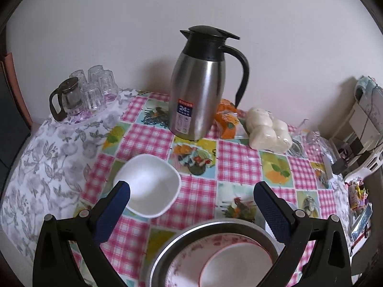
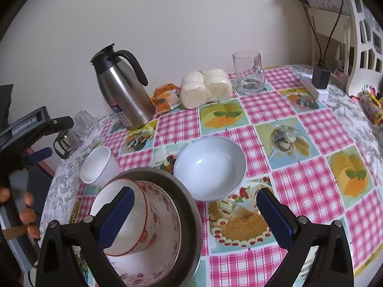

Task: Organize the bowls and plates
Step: 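Move both tools toward the white square bowl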

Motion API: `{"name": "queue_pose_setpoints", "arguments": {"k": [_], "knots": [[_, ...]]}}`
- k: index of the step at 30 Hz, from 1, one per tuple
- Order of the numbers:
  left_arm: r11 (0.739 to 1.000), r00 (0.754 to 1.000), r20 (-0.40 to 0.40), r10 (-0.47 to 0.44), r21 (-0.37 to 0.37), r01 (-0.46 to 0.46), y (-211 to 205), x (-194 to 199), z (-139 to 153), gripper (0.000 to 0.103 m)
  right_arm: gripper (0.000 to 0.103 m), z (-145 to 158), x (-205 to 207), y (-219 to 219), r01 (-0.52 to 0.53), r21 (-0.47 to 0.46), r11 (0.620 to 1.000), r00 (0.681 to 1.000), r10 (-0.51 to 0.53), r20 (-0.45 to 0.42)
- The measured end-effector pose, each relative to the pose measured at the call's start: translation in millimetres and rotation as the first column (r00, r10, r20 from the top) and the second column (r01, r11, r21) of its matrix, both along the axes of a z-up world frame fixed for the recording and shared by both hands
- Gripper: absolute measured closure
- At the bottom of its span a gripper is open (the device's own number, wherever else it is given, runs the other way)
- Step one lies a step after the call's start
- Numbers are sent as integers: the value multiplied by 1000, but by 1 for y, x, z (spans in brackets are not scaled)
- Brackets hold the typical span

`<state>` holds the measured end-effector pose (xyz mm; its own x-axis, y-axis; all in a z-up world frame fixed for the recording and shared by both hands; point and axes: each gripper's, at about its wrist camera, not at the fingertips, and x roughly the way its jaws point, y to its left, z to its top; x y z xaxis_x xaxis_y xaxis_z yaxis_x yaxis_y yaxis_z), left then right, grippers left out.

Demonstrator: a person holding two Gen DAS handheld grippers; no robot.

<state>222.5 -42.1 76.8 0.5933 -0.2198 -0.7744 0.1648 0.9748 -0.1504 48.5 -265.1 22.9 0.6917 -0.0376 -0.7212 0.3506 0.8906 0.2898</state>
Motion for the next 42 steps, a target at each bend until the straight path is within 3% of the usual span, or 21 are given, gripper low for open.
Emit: {"name": "queue_pose_setpoints", "arguments": {"k": [6,13,17,21,24,30,39,40,42], "knots": [[1000,1000,-17,2,21,-2,10,25,-7,0,0,17,22,5,-31,-41,999,999,31,8],[998,999,21,49,42,-50,41,56,-1,0,0,43,64,14,-58,-109,992,998,57,-6],[994,994,8,107,-13,-107,70,66,-2,0,0,61,87,22,-82,-140,987,997,83,-2],[986,988,-71,137,-82,-143,88,65,-21,0,0,68,111,38,-128,-160,979,992,126,-18],[971,975,-141,171,-143,-190,96,58,-42,0,0,66,130,52,-184,-136,974,983,179,-46],[946,955,-205,216,-199,-256,94,40,-73,0,2,55,160,74,-251,-83,965,963,240,-119],[943,956,-215,200,-224,-248,99,31,-116,2,16,35,183,94,-269,-51,962,947,255,-194],[939,953,-225,205,-229,-256,102,34,-120,2,17,30,186,96,-272,-50,961,944,256,-208],[927,949,-239,207,-263,-269,112,40,-126,14,21,21,193,103,-281,-49,958,936,262,-236]]}}
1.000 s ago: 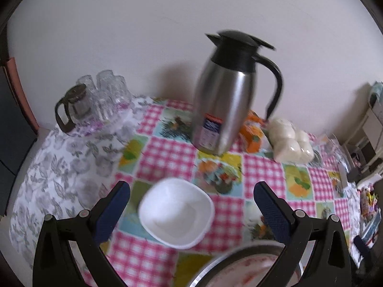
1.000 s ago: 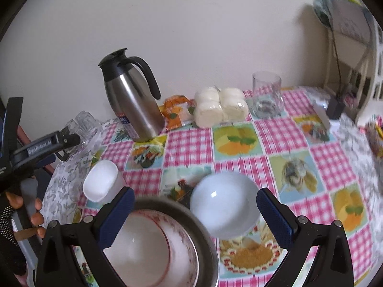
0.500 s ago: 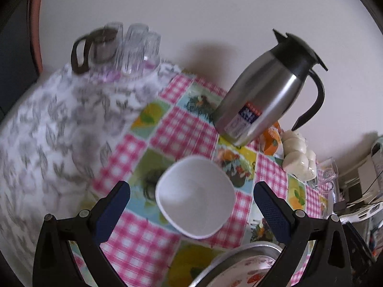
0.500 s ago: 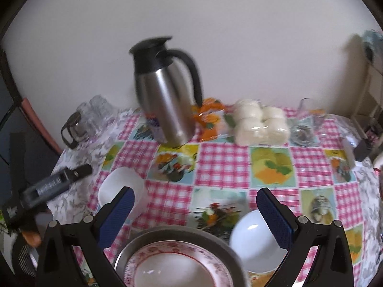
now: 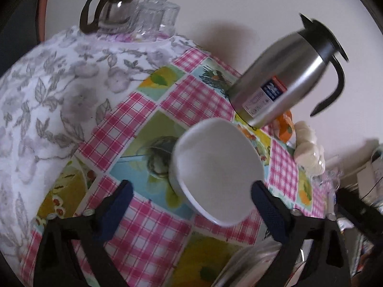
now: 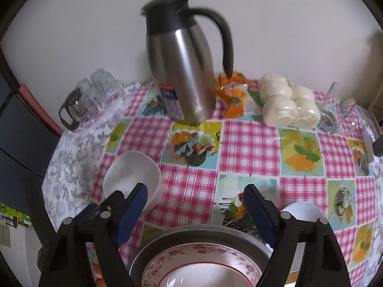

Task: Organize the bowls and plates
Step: 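Move both tools toward the white square bowl, then close both tools on the rim of the white square bowl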

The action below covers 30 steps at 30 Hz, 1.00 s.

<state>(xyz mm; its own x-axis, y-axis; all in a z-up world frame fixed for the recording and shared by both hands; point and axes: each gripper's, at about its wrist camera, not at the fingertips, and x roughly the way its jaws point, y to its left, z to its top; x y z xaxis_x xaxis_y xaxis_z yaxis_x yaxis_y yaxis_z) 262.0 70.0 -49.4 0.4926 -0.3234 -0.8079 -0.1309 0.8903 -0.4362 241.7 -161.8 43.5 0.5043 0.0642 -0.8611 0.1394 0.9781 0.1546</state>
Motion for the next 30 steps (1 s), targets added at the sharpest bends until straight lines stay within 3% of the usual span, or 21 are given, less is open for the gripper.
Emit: {"name": "queue_pose_setpoints", "arguments": {"k": [5,8,13,16,18,30], "knots": [[1000,1000,-5,-1,-23,1,8,9,-11,19,25,-21,18,22,-25,7,1000,998,26,-60],[999,1000,-20,4,-32,-5,13,14,-18,31,31,-37,29,37,-32,-3,999,994,32,-105],[998,1000,-21,4,-59,-5,17,18,-23,33,42,-62,40,51,-23,4,1000,987,23,-157],[998,1000,-27,-2,-63,1,16,20,-26,39,50,-73,45,56,-10,1,1000,983,10,-181],[997,999,-34,-9,-76,7,15,22,-30,44,61,-78,47,59,-14,10,1000,981,16,-193],[990,998,-66,24,-135,-33,24,22,-44,51,76,-93,58,82,-55,-14,998,968,50,-247]]}}
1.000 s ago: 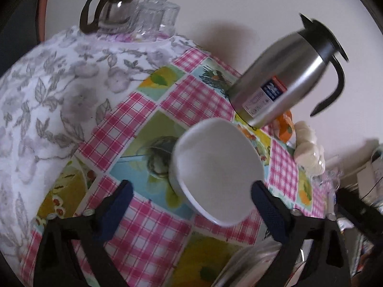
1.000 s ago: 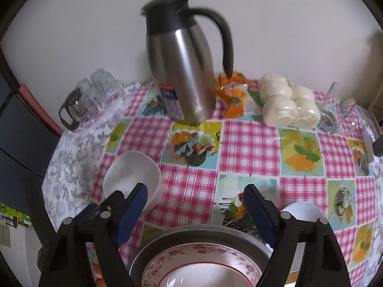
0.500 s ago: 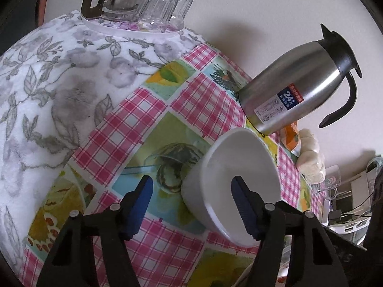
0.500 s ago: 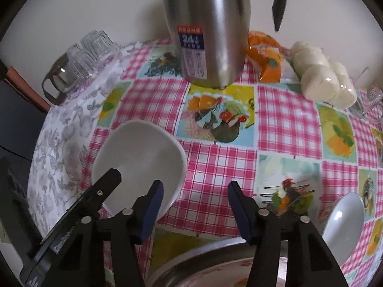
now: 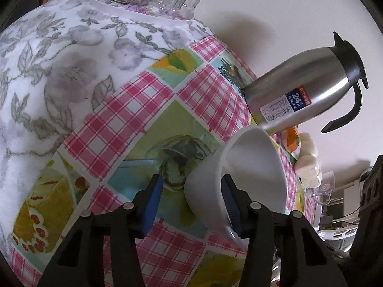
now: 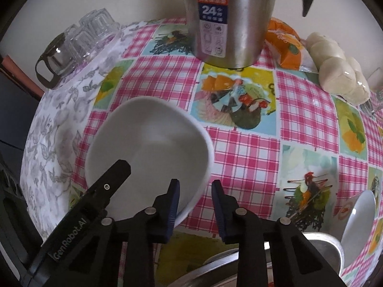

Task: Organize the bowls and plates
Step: 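Close both tools on the rim of the white square bowl, then lift the white square bowl with both tools over the steel basin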

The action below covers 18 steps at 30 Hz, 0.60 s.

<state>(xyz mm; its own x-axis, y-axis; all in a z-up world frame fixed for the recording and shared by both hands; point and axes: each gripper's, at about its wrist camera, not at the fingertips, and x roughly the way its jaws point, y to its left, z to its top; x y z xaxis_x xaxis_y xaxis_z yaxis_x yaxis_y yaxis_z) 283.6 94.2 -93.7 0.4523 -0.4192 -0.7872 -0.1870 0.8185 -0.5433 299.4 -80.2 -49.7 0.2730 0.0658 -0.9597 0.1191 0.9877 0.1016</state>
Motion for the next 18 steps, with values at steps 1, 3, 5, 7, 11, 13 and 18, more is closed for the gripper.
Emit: {"name": "queue_pose_setpoints", "arguments": {"k": [1,3,5,7,11,13,18], "knots": [[1000,1000,1,0,8,0,1,-1,1,51,77,-1,0,3,-11,4,1000,1000,11,-3],[1000,1000,4,5,31,-5,2,-1,2,51,78,-3,-1,9,-28,-15,1000,1000,28,-4],[999,1000,0,11,35,-11,5,-1,2,51,79,-4,-2,14,-51,-25,998,999,51,-4],[999,1000,-4,16,30,-16,9,-1,-1,51,80,-4,-4,15,-67,-20,998,998,67,-3],[999,1000,-9,20,41,-19,15,0,-2,61,83,-7,-8,23,-105,-26,994,994,105,-4],[999,1000,-14,14,41,-14,17,-1,-4,70,83,-8,-9,25,-109,-26,994,994,108,-8],[1000,1000,-5,-17,19,17,15,-4,-6,86,83,-9,-14,29,-102,-23,995,995,101,-4]]}}
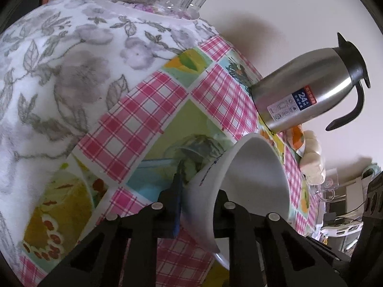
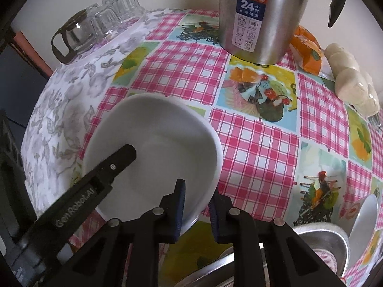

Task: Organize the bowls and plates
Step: 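Lift the white square bowl with both tools over the steel basin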

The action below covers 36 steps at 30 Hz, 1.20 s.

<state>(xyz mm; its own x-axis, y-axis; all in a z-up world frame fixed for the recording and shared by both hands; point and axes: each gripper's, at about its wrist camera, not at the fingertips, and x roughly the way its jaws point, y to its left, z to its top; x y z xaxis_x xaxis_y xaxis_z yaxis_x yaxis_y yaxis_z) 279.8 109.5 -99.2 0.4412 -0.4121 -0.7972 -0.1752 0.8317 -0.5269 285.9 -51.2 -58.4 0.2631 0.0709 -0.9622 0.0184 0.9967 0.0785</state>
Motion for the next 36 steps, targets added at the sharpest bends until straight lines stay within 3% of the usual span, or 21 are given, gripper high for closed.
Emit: {"name": "queue_pose_setpoints", "arguments": {"k": [8,14,24,36], "knots": [[1000,998,58,-15,-10,16,3,-7,20,86,83,19,-16,3,17,-5,1000,998,-17,59],[999,991,126,-44,11,43,-1,-19,54,86,83,47,-34,2,34,5,999,990,-34,140],[995,974,207,-89,63,77,-18,-59,113,85,83,102,-83,-15,83,58,995,961,-95,259],[985,955,251,-156,114,131,-47,-107,149,86,83,137,-154,-42,126,117,985,920,-160,359]]}}
